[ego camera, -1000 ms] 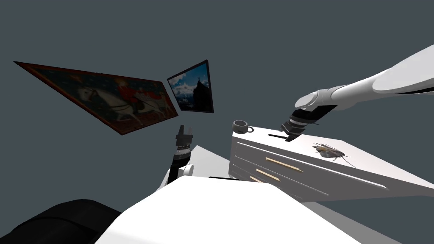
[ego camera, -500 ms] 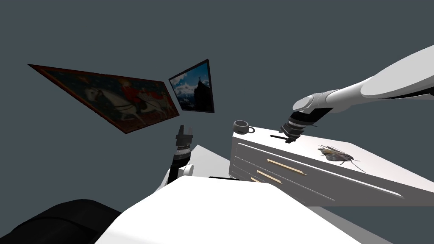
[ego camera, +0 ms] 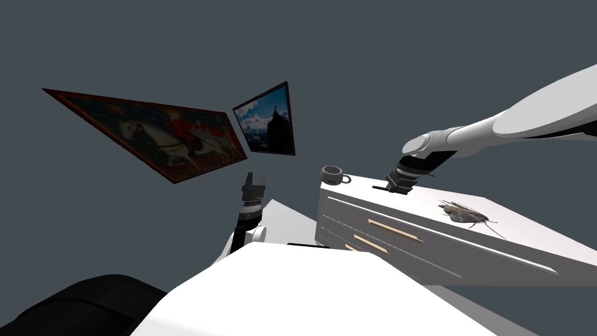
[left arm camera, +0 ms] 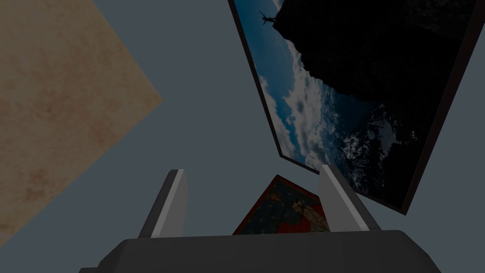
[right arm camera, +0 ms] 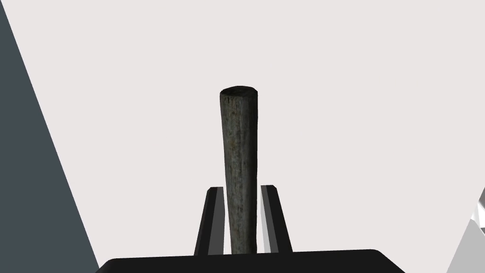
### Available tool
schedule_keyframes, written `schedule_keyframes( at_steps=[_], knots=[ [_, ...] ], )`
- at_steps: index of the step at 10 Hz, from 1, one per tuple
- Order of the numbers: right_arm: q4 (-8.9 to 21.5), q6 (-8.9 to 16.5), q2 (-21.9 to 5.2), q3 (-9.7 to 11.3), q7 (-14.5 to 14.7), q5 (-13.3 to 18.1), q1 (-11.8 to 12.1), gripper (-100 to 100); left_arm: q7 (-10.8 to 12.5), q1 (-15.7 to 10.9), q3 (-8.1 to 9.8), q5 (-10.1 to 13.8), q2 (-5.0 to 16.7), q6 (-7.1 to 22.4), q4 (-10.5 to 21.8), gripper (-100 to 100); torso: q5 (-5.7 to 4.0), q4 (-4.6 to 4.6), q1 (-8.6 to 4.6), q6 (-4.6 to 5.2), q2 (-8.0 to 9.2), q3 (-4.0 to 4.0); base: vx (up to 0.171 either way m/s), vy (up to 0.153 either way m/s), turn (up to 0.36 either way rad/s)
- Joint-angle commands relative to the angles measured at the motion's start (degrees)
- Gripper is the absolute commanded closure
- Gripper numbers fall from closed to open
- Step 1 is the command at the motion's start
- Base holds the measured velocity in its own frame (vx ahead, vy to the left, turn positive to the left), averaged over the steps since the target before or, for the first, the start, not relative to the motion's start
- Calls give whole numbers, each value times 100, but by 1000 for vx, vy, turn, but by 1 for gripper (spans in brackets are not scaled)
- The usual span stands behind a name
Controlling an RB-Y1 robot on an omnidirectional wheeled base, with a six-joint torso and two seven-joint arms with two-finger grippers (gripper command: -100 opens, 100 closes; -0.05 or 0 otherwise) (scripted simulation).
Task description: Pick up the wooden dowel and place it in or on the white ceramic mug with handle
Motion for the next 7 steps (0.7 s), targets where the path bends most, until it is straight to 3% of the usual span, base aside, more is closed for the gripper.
schedule_keyframes(
  at_steps=[1,2,3,4,6,7],
  knots=[
    [0,0,0,0,0,0,0,100,0,0,0,0,0,0,0,0,0,0,0,0,0,0,0,0,0],
    [0,0,0,0,0,0,0,100,0,0,0,0,0,0,0,0,0,0,-1,0,0,0,0,0,0],
    [0,1,0,0,0,0,0,0,0,0,0,0,0,0,0,0,0,0,-1,0,-1,-1,0,0,0],
    [51,-160,-23,49,-14,23,-149,100,0,0,0,0,0,0,0,0,0,-1,-1,0,-1,-1,-1,-2,-55],
    [31,-153,-23,66,-13,32,-185,100,0,0,0,0,0,0,0,0,3,3,1,2,3,3,0,-2,-29],
    [34,-175,-26,70,-19,34,-199,0,0,0,0,0,0,0,0,0,-1,0,0,1,2,1,0,0,0]
  ],
)
